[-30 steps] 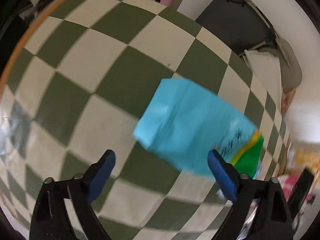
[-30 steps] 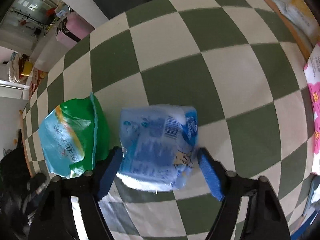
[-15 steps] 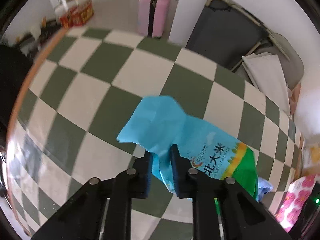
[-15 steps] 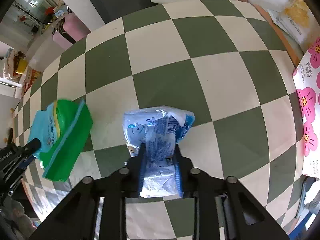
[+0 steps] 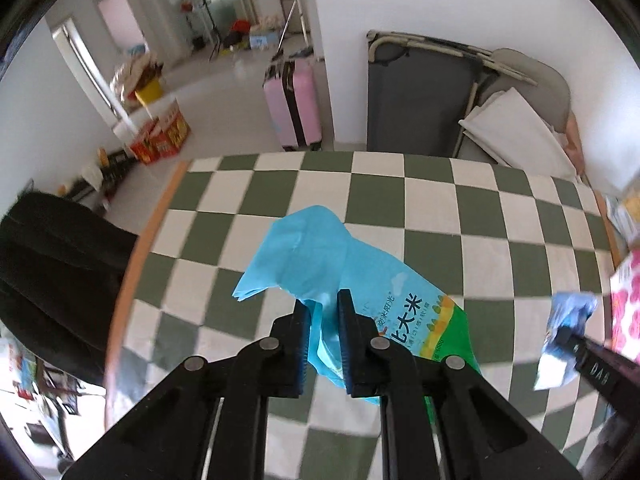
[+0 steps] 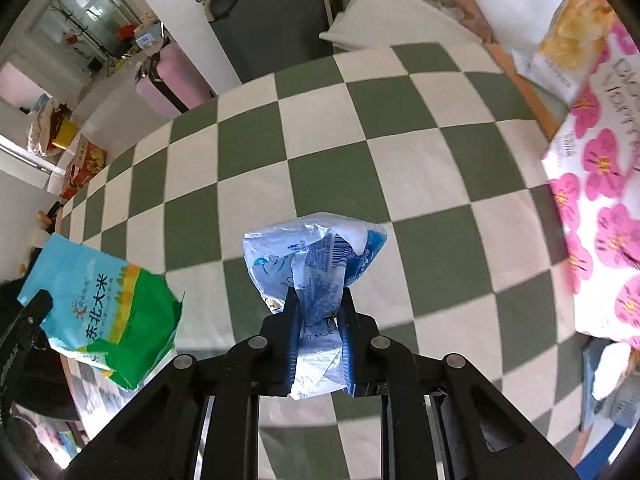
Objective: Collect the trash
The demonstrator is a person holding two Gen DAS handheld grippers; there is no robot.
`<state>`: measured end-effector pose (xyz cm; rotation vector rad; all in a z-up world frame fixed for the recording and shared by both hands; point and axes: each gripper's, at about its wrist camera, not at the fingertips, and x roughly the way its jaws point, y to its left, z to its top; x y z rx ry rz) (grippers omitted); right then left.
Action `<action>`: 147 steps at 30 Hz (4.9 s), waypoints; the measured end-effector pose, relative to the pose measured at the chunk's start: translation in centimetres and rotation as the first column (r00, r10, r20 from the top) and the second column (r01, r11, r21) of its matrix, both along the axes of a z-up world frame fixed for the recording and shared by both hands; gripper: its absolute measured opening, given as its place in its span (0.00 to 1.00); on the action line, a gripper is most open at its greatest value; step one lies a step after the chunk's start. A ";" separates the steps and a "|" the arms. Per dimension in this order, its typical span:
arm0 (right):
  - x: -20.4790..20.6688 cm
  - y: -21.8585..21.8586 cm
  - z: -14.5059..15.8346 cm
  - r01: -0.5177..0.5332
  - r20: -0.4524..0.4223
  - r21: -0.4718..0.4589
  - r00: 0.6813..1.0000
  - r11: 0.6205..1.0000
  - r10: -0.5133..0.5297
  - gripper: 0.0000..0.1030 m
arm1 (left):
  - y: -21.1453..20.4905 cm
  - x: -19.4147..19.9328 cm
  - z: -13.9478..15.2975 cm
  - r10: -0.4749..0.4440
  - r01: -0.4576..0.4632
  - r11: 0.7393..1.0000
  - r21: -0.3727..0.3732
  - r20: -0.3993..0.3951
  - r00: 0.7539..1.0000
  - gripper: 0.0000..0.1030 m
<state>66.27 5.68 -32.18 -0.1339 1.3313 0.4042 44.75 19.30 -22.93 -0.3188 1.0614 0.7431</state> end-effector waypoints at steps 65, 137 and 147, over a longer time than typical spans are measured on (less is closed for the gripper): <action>-53.2 -21.3 -43.0 -0.067 -0.462 -0.022 0.885 0.998 0.049 0.19 | -15.1 -41.8 -51.3 -0.186 -0.050 0.811 -0.583 -0.339 0.922 0.36; -66.7 -29.4 24.1 -0.290 -0.128 0.251 0.936 0.924 0.329 0.99 | -22.5 -57.6 12.9 -0.144 0.243 0.831 -0.500 0.229 0.963 0.95; -66.4 -29.4 23.8 -0.294 -0.147 0.250 0.930 0.922 0.336 1.00 | -22.3 -58.1 12.9 -0.148 0.243 0.837 -0.491 0.224 0.963 1.00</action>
